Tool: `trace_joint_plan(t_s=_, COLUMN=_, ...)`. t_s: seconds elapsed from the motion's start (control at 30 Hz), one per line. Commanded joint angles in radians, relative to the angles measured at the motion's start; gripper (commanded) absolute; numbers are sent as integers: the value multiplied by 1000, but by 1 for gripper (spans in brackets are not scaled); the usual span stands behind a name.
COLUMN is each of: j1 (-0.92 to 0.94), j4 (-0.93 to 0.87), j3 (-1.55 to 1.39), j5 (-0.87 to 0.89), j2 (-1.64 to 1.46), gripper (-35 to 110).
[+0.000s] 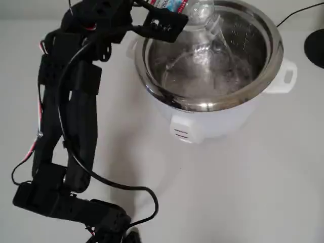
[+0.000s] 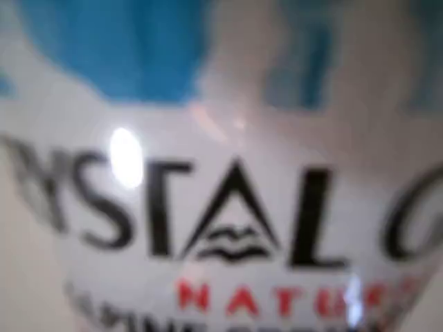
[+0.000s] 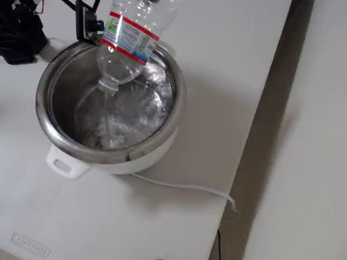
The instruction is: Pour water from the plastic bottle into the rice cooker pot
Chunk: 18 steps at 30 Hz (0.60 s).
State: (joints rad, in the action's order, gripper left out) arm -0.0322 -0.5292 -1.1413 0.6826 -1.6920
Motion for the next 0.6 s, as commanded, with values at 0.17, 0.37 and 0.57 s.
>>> trace_joint_plan(t_s=0.17, j1=46, j4=-86, j3=230, j5=87, j2=48, gripper=9)
trace_joint_plan(t_s=0.37, j1=55, j4=-140, j3=321, j5=126, j2=83, gripper=9)
trace_joint_plan(t_s=0.57, j1=66, j4=-149, j3=334, j5=152, j2=95, gripper=9)
